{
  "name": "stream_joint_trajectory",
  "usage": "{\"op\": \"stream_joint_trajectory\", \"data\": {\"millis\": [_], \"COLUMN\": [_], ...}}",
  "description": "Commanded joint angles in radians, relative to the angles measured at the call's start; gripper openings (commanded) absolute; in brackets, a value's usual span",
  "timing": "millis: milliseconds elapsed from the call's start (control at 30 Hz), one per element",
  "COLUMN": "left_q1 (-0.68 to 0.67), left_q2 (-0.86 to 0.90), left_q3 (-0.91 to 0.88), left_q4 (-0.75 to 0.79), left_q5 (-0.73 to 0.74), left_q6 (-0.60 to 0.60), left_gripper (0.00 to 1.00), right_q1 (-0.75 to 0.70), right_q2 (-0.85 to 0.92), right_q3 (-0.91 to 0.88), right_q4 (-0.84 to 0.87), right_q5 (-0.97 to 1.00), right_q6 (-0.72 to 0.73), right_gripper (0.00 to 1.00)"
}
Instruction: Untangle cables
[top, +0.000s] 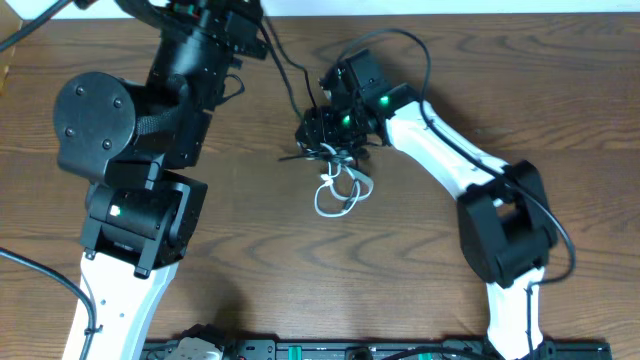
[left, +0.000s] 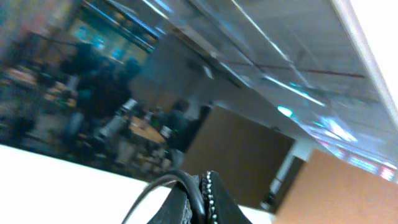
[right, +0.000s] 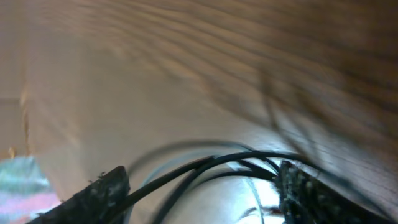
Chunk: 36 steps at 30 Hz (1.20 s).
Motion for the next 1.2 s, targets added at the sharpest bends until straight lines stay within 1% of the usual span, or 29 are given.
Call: {"op": "stream_joint_trajectory", "data": {"millis": [0,267,367,433,500,600,800,900,1000,1067,1167], "left_q1": [0.002,0.002,0.002,0.003,0.006,0.007,0.02,0.021,0.021,0.021,0.021], "left_q2": [-0.013,-0.012,-0.012,-0.013,-0.013,-0.011,0.002,0.003,0.01,0.016,0.024], "left_q3": [0.045,0.166,0.186,0.191,0.193,0.193,0.193,0.192,0.192,0.192,0.192], "left_q4": [0.044,0.064,0.091,0.111,0.1,0.041,-0.056,-0.17,-0.257,-0.297,-0.314], "left_q5": [-0.198,-0.424,-0.483,-0.494,-0.497,-0.497,-0.504,-0.497,-0.492,-0.492,-0.492], "left_q6": [0.103,0.324,0.391,0.433,0.435,0.436,0.435,0.433,0.426,0.426,0.427], "left_gripper": [0.08,0.07,0.07,0.08,0.07,0.07,0.07,0.07,0.08,0.07,0.08], "right_q1": [-0.025,-0.074,-0.085,-0.094,-0.106,-0.137,-0.234,-0.293,-0.319,-0.326,-0.326], "right_q2": [0.09,0.105,0.106,0.106,0.106,0.105,0.105,0.1,0.076,0.044,-0.033], "right_q3": [0.009,0.009,0.009,0.009,0.009,0.01,0.01,0.012,0.021,0.027,0.027], "right_q4": [-0.012,-0.03,-0.046,-0.068,-0.083,-0.097,-0.16,-0.184,-0.187,-0.188,-0.2], "right_q5": [0.043,0.048,0.067,0.109,0.129,0.151,0.194,0.143,0.007,-0.074,-0.158], "right_q6": [0.082,0.077,0.078,0.078,0.075,0.048,-0.036,-0.134,-0.251,-0.323,-0.42], "right_gripper": [0.7,0.74,0.75,0.76,0.76,0.77,0.77,0.77,0.79,0.8,0.82]}}
